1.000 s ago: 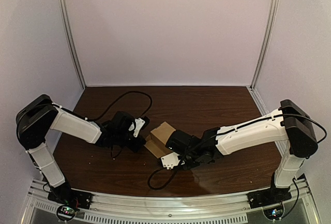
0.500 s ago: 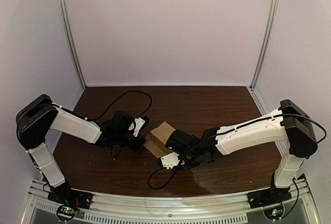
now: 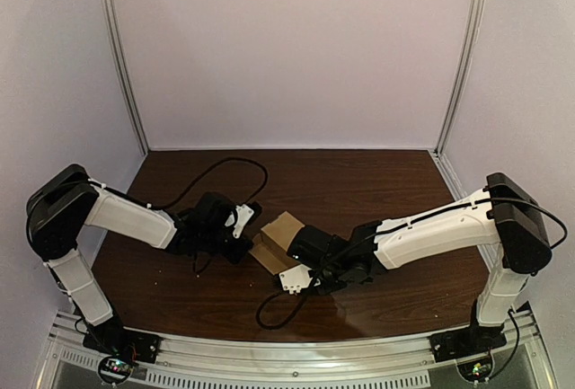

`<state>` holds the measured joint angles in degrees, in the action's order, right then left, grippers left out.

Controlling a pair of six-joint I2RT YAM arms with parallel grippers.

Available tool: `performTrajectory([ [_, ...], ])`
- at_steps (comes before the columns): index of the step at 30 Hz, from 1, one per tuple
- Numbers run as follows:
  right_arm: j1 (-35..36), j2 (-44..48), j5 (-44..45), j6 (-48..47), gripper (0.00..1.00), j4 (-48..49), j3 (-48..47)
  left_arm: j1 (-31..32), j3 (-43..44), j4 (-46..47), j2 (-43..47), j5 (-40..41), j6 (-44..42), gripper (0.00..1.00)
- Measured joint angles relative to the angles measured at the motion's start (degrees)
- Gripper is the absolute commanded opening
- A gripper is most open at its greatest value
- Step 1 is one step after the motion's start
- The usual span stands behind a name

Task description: Fold the paper box

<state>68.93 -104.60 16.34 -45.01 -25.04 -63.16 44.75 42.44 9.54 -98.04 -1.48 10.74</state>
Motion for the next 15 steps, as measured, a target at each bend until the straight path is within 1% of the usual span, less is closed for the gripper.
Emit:
performTrajectory([
  [15,0.02,-0.24,0.0,0.0,0.38,-0.24,-0.35,1.33,3.45,-6.16,0.0,3.04,-2.36,0.0],
])
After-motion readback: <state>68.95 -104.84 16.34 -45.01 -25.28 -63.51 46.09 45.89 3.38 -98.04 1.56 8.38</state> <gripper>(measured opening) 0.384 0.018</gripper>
